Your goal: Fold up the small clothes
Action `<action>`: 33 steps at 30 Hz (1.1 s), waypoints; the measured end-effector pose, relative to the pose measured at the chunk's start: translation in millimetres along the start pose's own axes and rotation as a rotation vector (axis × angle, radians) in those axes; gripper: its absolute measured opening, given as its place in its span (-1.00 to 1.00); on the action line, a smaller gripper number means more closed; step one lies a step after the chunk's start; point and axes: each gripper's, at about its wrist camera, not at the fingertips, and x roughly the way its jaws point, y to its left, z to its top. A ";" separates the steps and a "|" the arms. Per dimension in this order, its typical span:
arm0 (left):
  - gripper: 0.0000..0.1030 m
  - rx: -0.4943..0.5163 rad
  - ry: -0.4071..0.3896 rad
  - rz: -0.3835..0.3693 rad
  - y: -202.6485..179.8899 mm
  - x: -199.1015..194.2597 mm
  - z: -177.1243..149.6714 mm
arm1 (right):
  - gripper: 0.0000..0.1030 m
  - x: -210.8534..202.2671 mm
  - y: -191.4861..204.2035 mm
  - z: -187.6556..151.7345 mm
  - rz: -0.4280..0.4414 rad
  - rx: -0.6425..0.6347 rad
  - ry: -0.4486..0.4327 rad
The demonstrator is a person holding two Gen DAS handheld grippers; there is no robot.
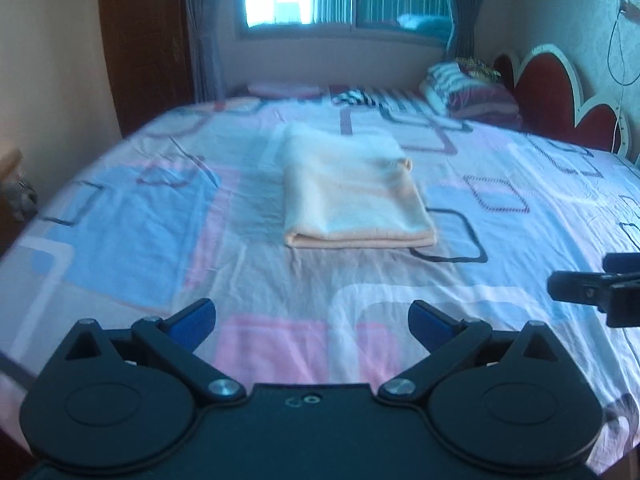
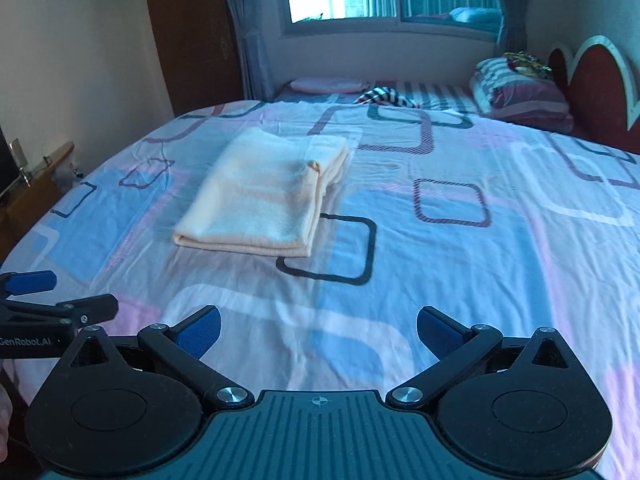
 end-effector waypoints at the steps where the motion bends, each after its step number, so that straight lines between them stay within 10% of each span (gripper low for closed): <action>1: 0.99 -0.002 -0.019 0.011 -1.4 -12.3 -2.2 | 1.00 -13.4 1.5 -4.6 0.003 0.009 -0.008; 14: 0.99 -0.080 -0.132 -0.007 -10.0 -105.9 -25.8 | 1.00 -115.9 35.0 -34.6 -0.003 -0.050 -0.158; 33: 0.99 -0.042 -0.173 -0.058 -18.1 -122.2 -31.1 | 1.00 -150.4 32.7 -48.8 -0.049 -0.034 -0.222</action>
